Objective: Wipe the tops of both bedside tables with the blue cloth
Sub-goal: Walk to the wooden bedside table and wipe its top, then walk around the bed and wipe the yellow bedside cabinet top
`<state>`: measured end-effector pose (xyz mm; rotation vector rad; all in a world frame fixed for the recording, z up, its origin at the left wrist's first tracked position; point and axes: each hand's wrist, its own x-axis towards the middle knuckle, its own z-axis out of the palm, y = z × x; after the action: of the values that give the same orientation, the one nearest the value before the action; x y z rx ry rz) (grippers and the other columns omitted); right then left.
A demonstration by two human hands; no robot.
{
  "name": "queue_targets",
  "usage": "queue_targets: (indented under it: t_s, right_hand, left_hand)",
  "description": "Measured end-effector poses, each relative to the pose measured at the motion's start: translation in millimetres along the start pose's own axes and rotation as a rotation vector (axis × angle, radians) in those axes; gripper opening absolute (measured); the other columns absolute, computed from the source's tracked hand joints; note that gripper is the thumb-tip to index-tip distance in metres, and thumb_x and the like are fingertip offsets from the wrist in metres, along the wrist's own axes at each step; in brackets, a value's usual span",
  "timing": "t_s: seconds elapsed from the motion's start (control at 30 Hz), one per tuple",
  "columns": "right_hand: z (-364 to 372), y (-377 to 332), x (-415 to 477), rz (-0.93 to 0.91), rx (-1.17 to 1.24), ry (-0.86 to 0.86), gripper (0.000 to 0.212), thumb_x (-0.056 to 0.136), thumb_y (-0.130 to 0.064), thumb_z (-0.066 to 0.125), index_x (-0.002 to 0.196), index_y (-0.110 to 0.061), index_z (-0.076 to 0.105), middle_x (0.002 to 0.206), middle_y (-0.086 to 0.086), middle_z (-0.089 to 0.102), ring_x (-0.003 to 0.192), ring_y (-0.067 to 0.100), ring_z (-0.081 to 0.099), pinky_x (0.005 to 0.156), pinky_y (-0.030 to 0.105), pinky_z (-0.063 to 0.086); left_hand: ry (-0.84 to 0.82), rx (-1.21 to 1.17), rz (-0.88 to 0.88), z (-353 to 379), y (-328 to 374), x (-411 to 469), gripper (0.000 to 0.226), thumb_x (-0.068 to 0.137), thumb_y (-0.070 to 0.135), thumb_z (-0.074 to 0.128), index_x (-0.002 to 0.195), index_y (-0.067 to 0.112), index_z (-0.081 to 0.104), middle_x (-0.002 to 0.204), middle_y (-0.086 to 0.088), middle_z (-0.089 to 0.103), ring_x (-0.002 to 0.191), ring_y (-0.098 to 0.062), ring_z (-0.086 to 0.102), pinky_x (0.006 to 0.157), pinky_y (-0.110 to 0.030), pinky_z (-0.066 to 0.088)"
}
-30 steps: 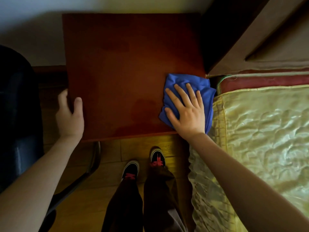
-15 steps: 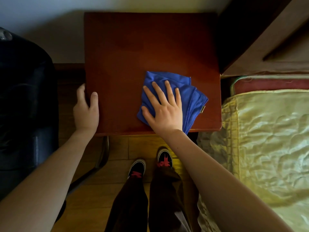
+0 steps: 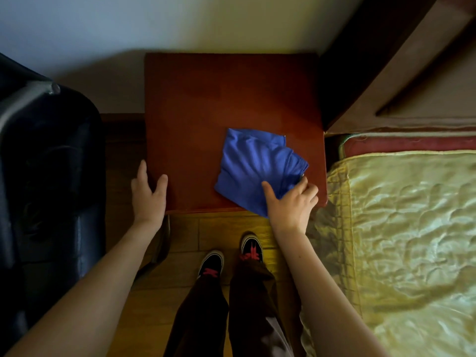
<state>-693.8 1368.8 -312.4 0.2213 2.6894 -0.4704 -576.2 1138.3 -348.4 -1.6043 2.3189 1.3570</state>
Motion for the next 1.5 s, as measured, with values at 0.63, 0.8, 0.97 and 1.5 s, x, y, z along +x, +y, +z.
queue_targets:
  t_s: [0.63, 0.8, 0.97, 1.5]
  right_hand:
    - [-52, -60, -24, 0.075, 0.909, -0.284, 0.01, 0.087, -0.023, 0.069, 0.091, -0.02, 0.061, 0.091, -0.004, 0.068, 0.08, 0.012, 0.067, 0.063, 0.022, 0.054]
    - [-151, -77, -86, -0.072, 0.861, -0.238, 0.01, 0.089, -0.02, 0.067, 0.094, -0.016, 0.059, 0.087, -0.008, 0.065, 0.074, 0.003, 0.063, 0.052, 0.008, 0.047]
    - [-249, -69, -168, -0.228, 0.753, -0.186, 0.013, 0.088, -0.018, 0.068, 0.089, -0.009, 0.058, 0.081, -0.008, 0.062, 0.072, 0.002, 0.058, 0.053, 0.004, 0.043]
    - [-288, 28, -321, 0.043, 0.933, 0.056, 0.017, 0.086, -0.012, 0.07, 0.096, -0.002, 0.061, 0.088, 0.012, 0.066, 0.072, 0.012, 0.06, 0.057, 0.019, 0.048]
  left_hand:
    - [-0.105, 0.066, 0.003, -50, 43, -34, 0.049, 0.101, 0.033, 0.043, 0.145, 0.013, 0.041, 0.146, -0.014, 0.039, 0.127, -0.029, 0.05, 0.096, -0.028, 0.037]
    - [-0.124, -0.02, 0.209, -139, 118, -106, 0.039, 0.101, 0.032, 0.042, 0.133, 0.015, 0.055, 0.133, -0.004, 0.055, 0.113, -0.009, 0.053, 0.086, -0.01, 0.038]
    - [-0.153, -0.023, 0.397, -219, 174, -200, 0.036, 0.101, 0.032, 0.043, 0.13, 0.015, 0.057, 0.126, 0.004, 0.058, 0.11, -0.003, 0.053, 0.084, -0.006, 0.04]
    - [-0.318, -0.124, 0.246, -306, 77, -319, 0.019, 0.1, 0.028, 0.048, 0.111, 0.027, 0.064, 0.11, 0.011, 0.064, 0.111, -0.011, 0.059, 0.082, -0.016, 0.041]
